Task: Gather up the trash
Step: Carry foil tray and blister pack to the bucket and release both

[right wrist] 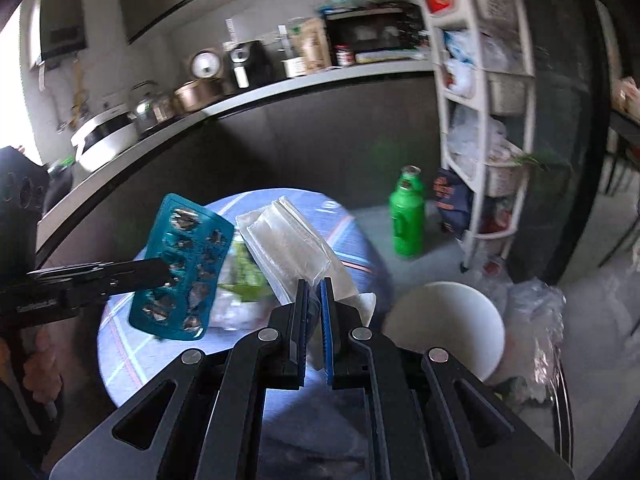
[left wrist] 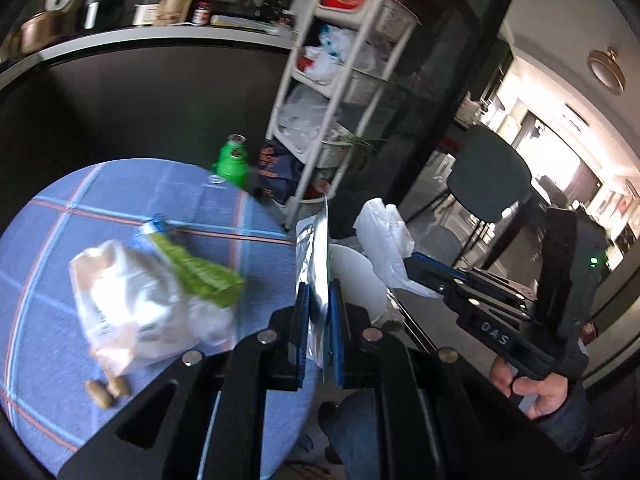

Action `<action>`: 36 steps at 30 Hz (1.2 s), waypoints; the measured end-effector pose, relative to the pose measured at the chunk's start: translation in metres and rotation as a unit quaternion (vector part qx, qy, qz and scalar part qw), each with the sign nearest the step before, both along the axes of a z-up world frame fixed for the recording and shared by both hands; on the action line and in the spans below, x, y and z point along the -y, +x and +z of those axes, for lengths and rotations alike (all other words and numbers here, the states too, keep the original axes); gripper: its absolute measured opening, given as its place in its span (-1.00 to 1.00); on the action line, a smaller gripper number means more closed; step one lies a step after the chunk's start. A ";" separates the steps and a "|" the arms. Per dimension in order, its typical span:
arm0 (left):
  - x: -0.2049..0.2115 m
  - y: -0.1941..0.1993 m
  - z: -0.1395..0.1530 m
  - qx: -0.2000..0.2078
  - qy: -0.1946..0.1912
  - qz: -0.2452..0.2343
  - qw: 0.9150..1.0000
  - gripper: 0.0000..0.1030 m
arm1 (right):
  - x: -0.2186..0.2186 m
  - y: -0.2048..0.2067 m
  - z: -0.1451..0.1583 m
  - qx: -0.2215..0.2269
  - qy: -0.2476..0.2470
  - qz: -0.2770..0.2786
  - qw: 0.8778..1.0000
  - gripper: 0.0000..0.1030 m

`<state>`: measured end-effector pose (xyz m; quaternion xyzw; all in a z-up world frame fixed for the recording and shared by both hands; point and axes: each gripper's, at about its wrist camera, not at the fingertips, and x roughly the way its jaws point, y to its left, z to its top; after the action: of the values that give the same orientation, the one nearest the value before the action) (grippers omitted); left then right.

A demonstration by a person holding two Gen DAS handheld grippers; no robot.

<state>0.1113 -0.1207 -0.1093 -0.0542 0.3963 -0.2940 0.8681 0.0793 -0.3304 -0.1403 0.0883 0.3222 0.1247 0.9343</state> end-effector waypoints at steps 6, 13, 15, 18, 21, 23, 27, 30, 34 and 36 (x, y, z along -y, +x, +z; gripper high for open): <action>0.054 0.026 -0.013 -0.014 0.020 -0.050 0.998 -0.79 | 0.041 0.017 -0.036 -0.035 0.010 -0.046 0.998 -0.89; 0.111 0.062 -0.046 -0.041 0.040 -0.094 0.994 -0.79 | 0.078 0.048 -0.092 -0.085 0.020 -0.078 0.993 -0.88; 0.128 0.076 -0.060 -0.052 0.048 -0.104 0.992 -0.79 | 0.086 0.057 -0.109 -0.097 0.019 -0.083 0.992 -0.88; 0.151 0.093 -0.079 -0.065 0.059 -0.117 0.989 -0.79 | 0.095 0.069 -0.129 -0.110 0.021 -0.085 0.990 -0.88; 0.170 0.107 -0.097 -0.076 0.070 -0.128 0.986 -0.79 | 0.105 0.083 -0.151 -0.122 0.022 -0.082 0.989 -0.87; 0.181 0.116 -0.112 -0.081 0.082 -0.135 0.984 -0.78 | 0.109 0.090 -0.164 -0.130 0.017 -0.079 0.988 -0.86; 0.197 0.129 -0.135 -0.084 0.105 -0.131 0.982 -0.74 | 0.113 0.102 -0.187 -0.141 0.006 -0.065 0.988 -0.75; 0.201 0.136 -0.142 -0.073 0.117 -0.118 0.983 -0.21 | 0.112 0.106 -0.198 -0.140 -0.008 -0.044 0.989 -0.33; 0.200 0.134 -0.131 -0.038 0.119 -0.102 0.987 0.48 | 0.109 0.099 -0.197 -0.115 -0.029 -0.032 0.992 0.35; 0.198 0.133 -0.123 -0.025 0.118 -0.091 0.989 0.66 | 0.108 0.095 -0.194 -0.105 -0.030 -0.033 0.993 0.62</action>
<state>0.2444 -0.3185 -0.2327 0.0771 0.4532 -0.3218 0.8277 0.1740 -0.4386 -0.3341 0.0831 0.4192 0.0742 0.9010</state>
